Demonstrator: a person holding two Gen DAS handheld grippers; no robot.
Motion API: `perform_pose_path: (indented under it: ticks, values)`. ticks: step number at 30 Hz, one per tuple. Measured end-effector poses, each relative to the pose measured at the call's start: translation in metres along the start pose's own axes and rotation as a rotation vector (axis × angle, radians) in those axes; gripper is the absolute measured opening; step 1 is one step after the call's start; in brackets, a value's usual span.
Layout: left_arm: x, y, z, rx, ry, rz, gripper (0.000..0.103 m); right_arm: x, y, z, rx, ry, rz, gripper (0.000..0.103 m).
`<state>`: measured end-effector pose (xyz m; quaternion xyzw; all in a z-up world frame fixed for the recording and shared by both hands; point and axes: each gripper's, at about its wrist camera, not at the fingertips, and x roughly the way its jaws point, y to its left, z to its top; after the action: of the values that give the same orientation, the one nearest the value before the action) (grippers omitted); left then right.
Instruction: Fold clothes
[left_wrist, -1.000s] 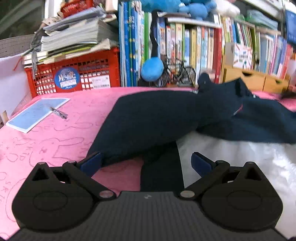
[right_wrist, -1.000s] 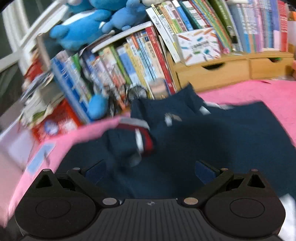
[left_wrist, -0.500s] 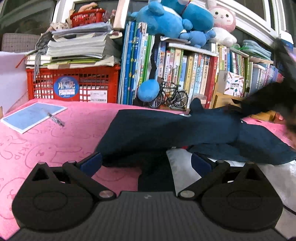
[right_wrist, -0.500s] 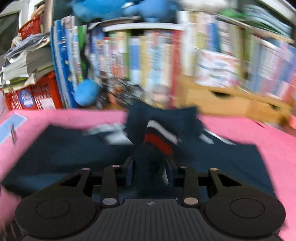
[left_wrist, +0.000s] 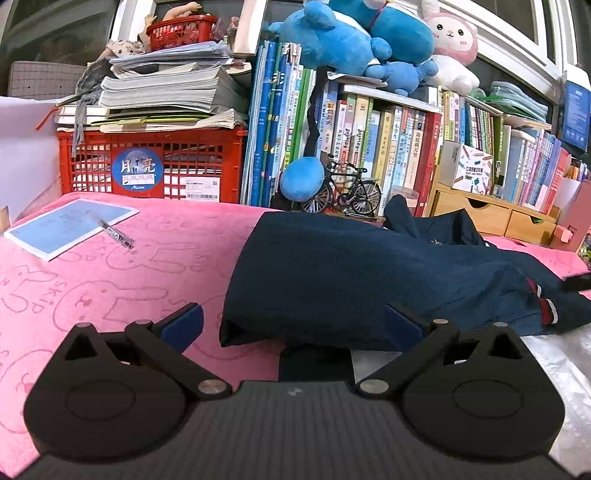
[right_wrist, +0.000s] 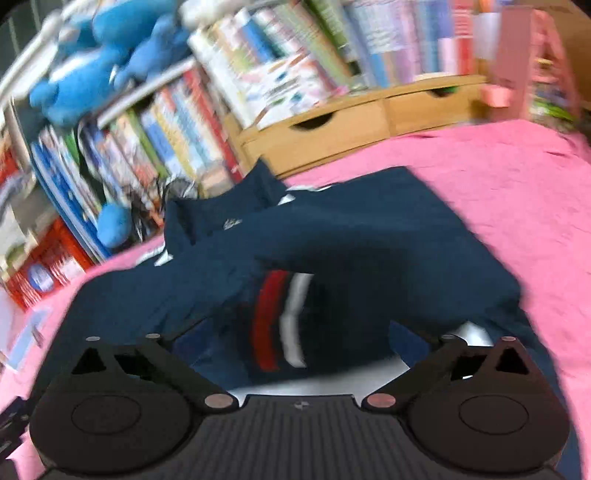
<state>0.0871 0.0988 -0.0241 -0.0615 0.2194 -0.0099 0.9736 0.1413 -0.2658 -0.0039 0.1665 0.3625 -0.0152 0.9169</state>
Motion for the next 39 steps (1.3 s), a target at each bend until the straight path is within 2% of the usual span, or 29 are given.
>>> perform_pose_path:
  ticks: [1,2,3,5,6,9,11,12,13,14,16,18,19,21,22,24,25,28,30,32,33,35,36,37,38,39]
  values:
    - [0.000,0.000,0.000,-0.002,0.001,0.003,0.103,0.015,0.006,0.002,-0.042,0.035,0.015,0.092]
    - [0.000,0.001,0.000,-0.005,0.002,0.006,0.103,0.029,0.012,0.004,-0.081,0.065,0.028,0.075]
    - [-0.001,0.002,0.000,-0.011,-0.006,0.011,0.103,0.029,0.017,0.004,-0.099,0.050,0.016,0.055]
    - [-0.007,0.004,0.000,-0.025,-0.037,0.016,0.103,0.028,0.026,0.005,-0.136,0.017,-0.007,0.039]
    - [-0.015,0.007,-0.001,-0.046,-0.087,0.003,0.103,0.018,0.026,0.007,-0.152,-0.025,0.000,0.034]
    - [-0.035,0.018,-0.003,-0.117,-0.222,-0.080,0.103,-0.013,0.019,0.020,-0.262,-0.257,-0.113,0.034]
    - [-0.036,0.014,-0.001,-0.096,-0.243,-0.066,0.103,-0.029,0.012,0.030,-0.307,-0.366,-0.178,0.034]
    - [-0.034,0.010,-0.001,-0.070,-0.230,-0.052,0.103,-0.029,0.006,0.038,-0.305,-0.385,-0.202,0.035]
    - [-0.031,0.005,0.000,-0.037,-0.208,-0.045,0.103,-0.028,0.000,0.043,-0.295,-0.384,-0.215,0.036]
    - [-0.028,0.000,0.001,-0.008,-0.194,-0.043,0.103,-0.021,-0.009,0.047,-0.292,-0.346,-0.212,0.037]
    - [-0.025,-0.008,0.001,0.043,-0.176,-0.044,0.103,-0.005,-0.025,0.054,-0.287,-0.265,-0.206,0.053]
    - [-0.024,-0.010,0.001,0.056,-0.168,-0.043,0.103,0.034,-0.039,0.055,-0.294,-0.085,-0.201,0.066]
    - [-0.023,-0.010,0.001,0.054,-0.162,-0.042,0.103,0.050,-0.045,0.052,-0.284,0.003,-0.220,0.068]
    - [-0.020,-0.006,0.001,0.031,-0.140,-0.041,0.103,0.038,-0.046,0.049,-0.293,-0.043,-0.219,0.074]
    - [-0.017,-0.003,0.002,0.017,-0.127,-0.041,0.103,0.032,-0.047,0.048,-0.298,-0.067,-0.219,0.084]
    - [-0.014,-0.001,0.002,0.005,-0.102,-0.052,0.103,0.020,-0.048,0.045,-0.307,-0.114,-0.218,0.098]
    - [-0.012,0.000,0.002,0.000,-0.089,-0.058,0.103,0.014,-0.049,0.044,-0.312,-0.137,-0.217,0.100]
    - [-0.007,-0.009,0.001,0.070,-0.034,-0.083,0.103,-0.004,-0.051,0.040,-0.326,-0.207,-0.215,0.103]
    - [-0.003,-0.026,-0.001,0.184,-0.005,-0.078,0.103,-0.016,-0.053,0.037,-0.336,-0.254,-0.211,0.103]
    - [0.005,-0.044,-0.003,0.288,0.018,-0.039,0.103,-0.022,-0.052,0.036,-0.377,-0.283,-0.136,0.103]
    - [0.013,-0.050,-0.004,0.328,0.041,0.008,0.103,-0.022,-0.050,0.035,-0.400,-0.292,-0.086,0.103]
    - [0.029,-0.060,-0.004,0.386,0.095,0.111,0.103,-0.009,-0.044,0.035,-0.401,-0.263,0.006,0.103]
    - [0.037,-0.057,-0.003,0.377,0.134,0.146,0.103,-0.002,-0.041,0.036,-0.400,-0.246,0.049,0.100]
    - [0.045,-0.054,-0.001,0.365,0.175,0.179,0.103,0.012,-0.040,0.038,-0.390,-0.208,0.059,0.097]
    - [0.047,-0.047,0.002,0.330,0.179,0.169,0.103,0.027,-0.040,0.041,-0.379,-0.167,0.064,0.094]
    - [0.050,-0.038,0.004,0.296,0.187,0.207,0.103,0.046,-0.043,0.044,-0.367,-0.104,0.020,0.081]
